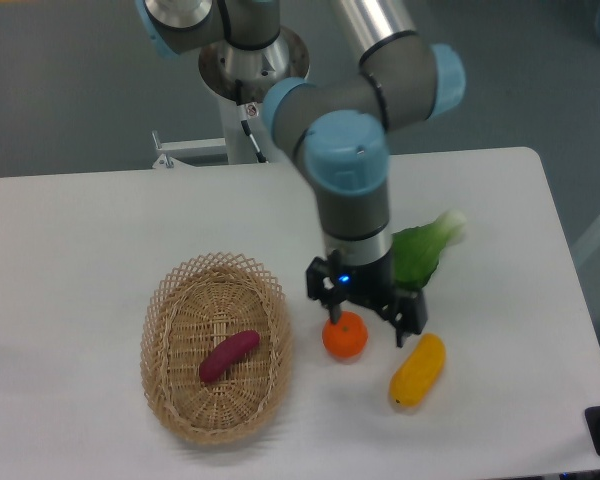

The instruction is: Place the sweet potato in the basket

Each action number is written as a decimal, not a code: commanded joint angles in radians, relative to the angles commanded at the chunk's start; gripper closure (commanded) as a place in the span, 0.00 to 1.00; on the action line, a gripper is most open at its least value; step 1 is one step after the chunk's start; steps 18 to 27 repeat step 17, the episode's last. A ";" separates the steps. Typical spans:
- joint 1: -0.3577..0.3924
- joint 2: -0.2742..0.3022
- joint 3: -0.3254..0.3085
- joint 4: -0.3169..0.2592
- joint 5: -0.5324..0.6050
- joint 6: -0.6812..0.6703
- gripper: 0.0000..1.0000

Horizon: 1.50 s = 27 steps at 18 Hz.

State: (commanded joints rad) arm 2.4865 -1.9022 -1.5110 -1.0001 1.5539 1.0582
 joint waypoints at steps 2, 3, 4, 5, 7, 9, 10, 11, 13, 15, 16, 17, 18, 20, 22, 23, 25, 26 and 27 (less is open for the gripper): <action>0.009 0.000 0.000 0.000 0.000 0.009 0.00; 0.014 0.000 0.000 0.000 -0.002 0.009 0.00; 0.018 0.000 0.000 0.000 -0.002 0.009 0.00; 0.025 0.000 -0.003 0.000 -0.003 0.014 0.00; 0.034 0.008 -0.006 -0.002 -0.029 0.045 0.00; 0.037 0.018 -0.006 -0.002 -0.035 0.046 0.00; 0.037 0.018 -0.008 -0.002 -0.035 0.046 0.00; 0.037 0.020 -0.009 -0.002 -0.035 0.046 0.00; 0.040 0.020 -0.011 -0.002 -0.037 0.046 0.00; 0.043 0.032 -0.012 -0.008 -0.038 0.046 0.00; 0.048 0.037 -0.012 -0.015 -0.043 0.046 0.00; 0.049 0.037 -0.012 -0.015 -0.046 0.046 0.00; 0.049 0.037 -0.012 -0.015 -0.046 0.046 0.00; 0.049 0.037 -0.012 -0.015 -0.046 0.046 0.00; 0.049 0.037 -0.012 -0.015 -0.046 0.046 0.00; 0.049 0.037 -0.012 -0.015 -0.046 0.046 0.00; 0.049 0.037 -0.012 -0.015 -0.046 0.046 0.00; 0.049 0.037 -0.012 -0.015 -0.046 0.046 0.00; 0.049 0.037 -0.012 -0.015 -0.046 0.046 0.00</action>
